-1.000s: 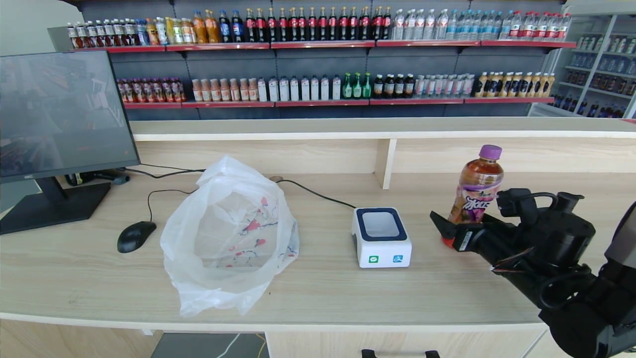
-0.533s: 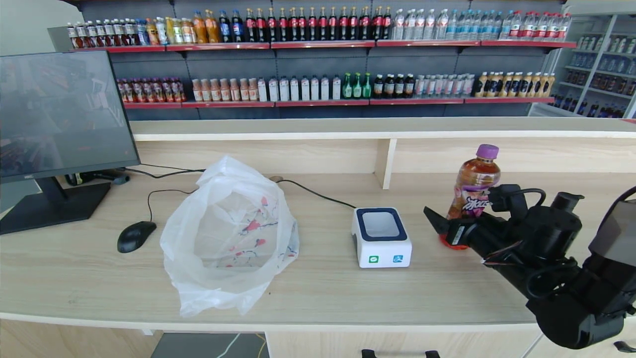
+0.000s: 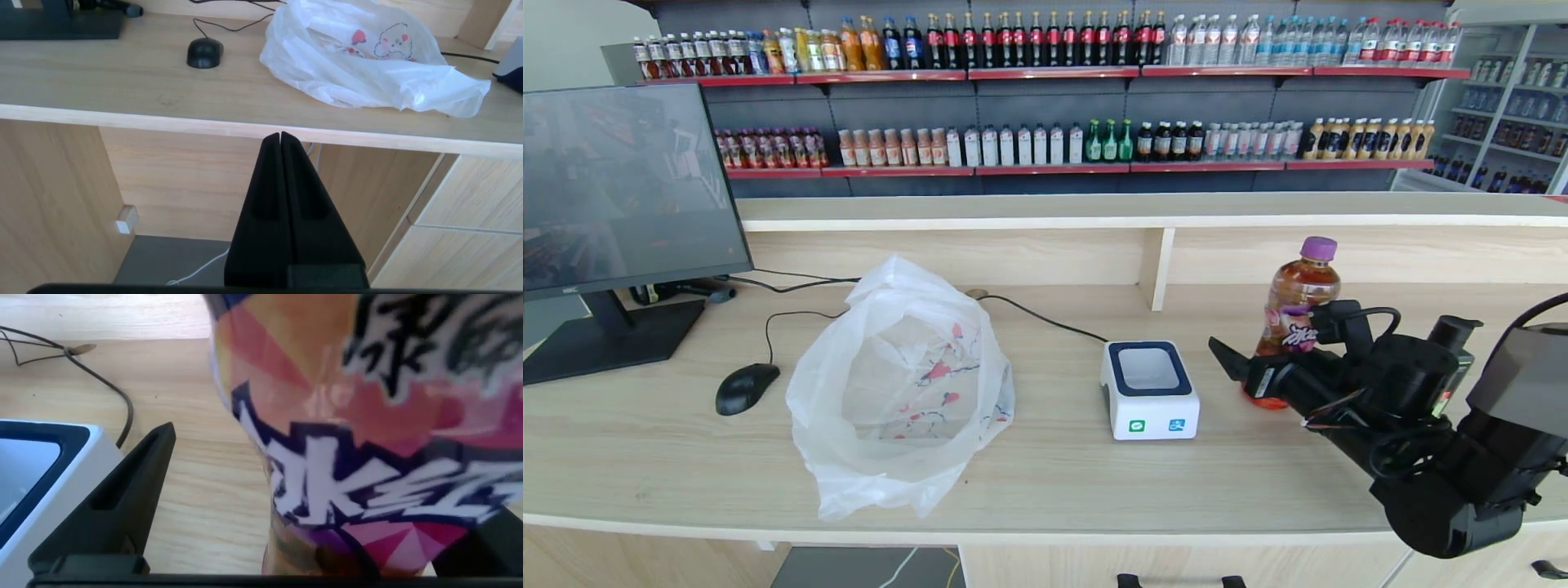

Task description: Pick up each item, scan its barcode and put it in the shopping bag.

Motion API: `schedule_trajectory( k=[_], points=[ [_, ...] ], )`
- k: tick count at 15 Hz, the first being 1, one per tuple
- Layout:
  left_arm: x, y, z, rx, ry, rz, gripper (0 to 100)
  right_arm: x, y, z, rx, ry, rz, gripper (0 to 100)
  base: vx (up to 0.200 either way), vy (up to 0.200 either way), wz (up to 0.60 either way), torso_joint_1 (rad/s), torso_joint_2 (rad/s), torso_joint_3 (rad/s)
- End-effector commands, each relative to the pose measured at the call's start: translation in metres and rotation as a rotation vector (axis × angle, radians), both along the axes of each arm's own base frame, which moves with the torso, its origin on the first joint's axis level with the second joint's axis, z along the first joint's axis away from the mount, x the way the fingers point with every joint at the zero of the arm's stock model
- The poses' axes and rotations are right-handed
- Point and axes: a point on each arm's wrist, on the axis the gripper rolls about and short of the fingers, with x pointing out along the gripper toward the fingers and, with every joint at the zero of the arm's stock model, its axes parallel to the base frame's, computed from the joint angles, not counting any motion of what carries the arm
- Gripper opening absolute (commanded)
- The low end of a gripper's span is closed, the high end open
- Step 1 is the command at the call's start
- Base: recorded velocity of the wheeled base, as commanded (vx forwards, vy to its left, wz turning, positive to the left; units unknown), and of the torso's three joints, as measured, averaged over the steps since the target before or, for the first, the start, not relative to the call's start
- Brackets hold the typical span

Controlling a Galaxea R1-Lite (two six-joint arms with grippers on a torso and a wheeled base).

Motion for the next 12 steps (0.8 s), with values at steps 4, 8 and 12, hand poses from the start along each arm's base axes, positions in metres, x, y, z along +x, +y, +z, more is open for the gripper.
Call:
schedule_trajectory(
  k=[4, 8, 12],
  points=[
    [0.000, 0.000, 0.000, 0.000, -0.001, 0.000, 0, 0.009, 0.002, -0.007, -0.009, 0.000, 0.049, 100, 0.000, 0.000, 0.00, 0.000, 0.00, 0.000],
    [0.000, 0.000, 0.000, 0.000, 0.000, 0.000, 0, 0.013, 0.000, -0.007, -0.008, -0.008, 0.043, 100, 0.000, 0.000, 0.00, 0.000, 0.00, 0.000],
    [0.000, 0.000, 0.000, 0.000, -0.001, 0.000, 0, 0.010, -0.011, 0.007, -0.047, -0.057, 0.016, 100, 0.000, 0.000, 0.00, 0.000, 0.00, 0.000]
  ],
)
